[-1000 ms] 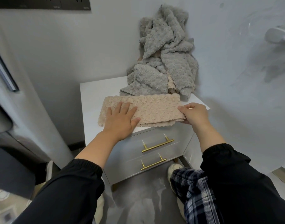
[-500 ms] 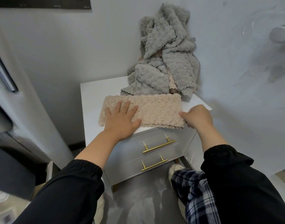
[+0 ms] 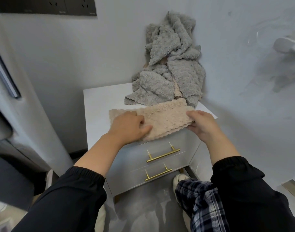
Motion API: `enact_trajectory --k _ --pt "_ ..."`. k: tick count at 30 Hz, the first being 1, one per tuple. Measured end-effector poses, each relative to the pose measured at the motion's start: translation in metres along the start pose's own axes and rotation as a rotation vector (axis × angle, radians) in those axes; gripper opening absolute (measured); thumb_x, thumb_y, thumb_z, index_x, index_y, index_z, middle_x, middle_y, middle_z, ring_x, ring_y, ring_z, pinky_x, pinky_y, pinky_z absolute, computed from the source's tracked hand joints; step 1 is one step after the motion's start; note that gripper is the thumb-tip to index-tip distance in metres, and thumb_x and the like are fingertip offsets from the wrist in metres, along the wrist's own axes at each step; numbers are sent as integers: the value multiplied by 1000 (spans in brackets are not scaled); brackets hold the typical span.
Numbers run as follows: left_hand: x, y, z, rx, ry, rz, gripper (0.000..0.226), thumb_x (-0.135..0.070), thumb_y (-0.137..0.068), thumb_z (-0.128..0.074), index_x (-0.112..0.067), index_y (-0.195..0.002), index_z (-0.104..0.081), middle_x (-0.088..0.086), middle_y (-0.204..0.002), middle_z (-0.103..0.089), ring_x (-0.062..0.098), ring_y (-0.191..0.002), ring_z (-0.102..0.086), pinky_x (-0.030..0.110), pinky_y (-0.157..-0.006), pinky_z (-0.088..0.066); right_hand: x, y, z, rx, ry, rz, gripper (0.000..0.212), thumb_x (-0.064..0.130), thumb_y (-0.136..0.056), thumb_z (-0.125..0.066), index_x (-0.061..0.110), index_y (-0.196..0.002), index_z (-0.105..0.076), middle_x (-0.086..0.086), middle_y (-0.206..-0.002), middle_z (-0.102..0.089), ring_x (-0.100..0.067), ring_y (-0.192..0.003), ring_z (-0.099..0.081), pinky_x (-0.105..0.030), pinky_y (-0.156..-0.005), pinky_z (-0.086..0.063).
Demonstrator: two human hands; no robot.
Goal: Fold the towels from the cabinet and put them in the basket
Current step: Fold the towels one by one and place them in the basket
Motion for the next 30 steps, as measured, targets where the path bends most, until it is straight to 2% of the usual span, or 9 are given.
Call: enact_trajectory --k 2,5,7,9,12,18,22,28,30 --pt "-10 1 6 60 311 16 44 -53 -93 -44 -18 -70 -59 1 -70 -60 24 -72 -58 32 -66 -46 5 3 -6 58 -147 41 10 0 -91 -53 1 -95 -62 -15 -97 -68 -29 -93 -66 -39 -81 -55" --pt "-17 2 11 -100 555 89 38 -45 -90 -56 -15 -67 -57 -2 -66 -59 19 -65 -54 33 -66 -46 17 12 -13 209 -312 101 18 -4 -91 -50 1 -102 -63 -14 -97 -71 -24 -90 -69 -34 -81 -58" --pt "-12 1 15 -211 693 166 26 -46 -84 -65 -25 -96 -60 -10 -96 -60 12 -84 -56 29 -74 -45 24 20 -16 292 -300 149 18 -4 -92 -48 2 -103 -61 -14 -100 -70 -24 -95 -68 -34 -83 -57" --pt "-9 -1 16 -74 952 182 73 -52 -75 -71 -30 -137 -39 -11 -131 -47 7 -115 -48 28 -94 -42 30 31 -20 373 -260 189 16 -3 -89 -50 4 -99 -61 -12 -97 -70 -24 -94 -68 -34 -80 -58" --pt "-14 1 16 167 1217 123 99 -49 -68 -75 -30 -149 -22 -5 -144 -44 6 -128 -44 33 -110 -35 37 45 -25 515 -226 221 17 9 -69 -67 11 -84 -74 -8 -90 -74 -19 -87 -71 -29 -71 -58" --pt "-26 4 14 329 1632 88 80 -35 -32 -96 -9 -102 -67 6 -98 -74 18 -92 -71 25 -75 -56 40 42 -19 421 -150 330 15 10 -83 -58 10 -85 -73 -5 -83 -74 -16 -80 -71 -27 -68 -57" --pt "-32 6 15 316 1667 172 16 -13 -77 -75 -10 -93 -71 2 -88 -75 12 -80 -71 22 -69 -57 34 29 -14 203 111 439 15 13 -93 -59 15 -85 -72 -10 -87 -73 -25 -86 -69 -44 -82 -54" --pt "-32 3 15 -175 1452 332 10 -28 -90 -63 -21 -97 -66 -1 -97 -73 17 -89 -71 33 -79 -56 30 32 -23 279 -52 176 43 47 -82 -62 9 -99 -68 -6 -96 -73 -20 -94 -68 -35 -82 -55" --pt "-29 3 16 -274 1386 354 9 -31 -90 -63 -25 -95 -65 -5 -97 -72 12 -90 -69 30 -80 -55 25 34 -25 325 32 103 79 53 -61 -80 4 -119 -62 -9 -112 -68 -23 -107 -61 -40 -93 -48"
Point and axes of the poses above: each hand's wrist, its own y-axis away from the middle knuckle, its own z-axis out of the back of the hand, x = y × z, the point moved 3 cm from there along -y, towards the middle knuckle
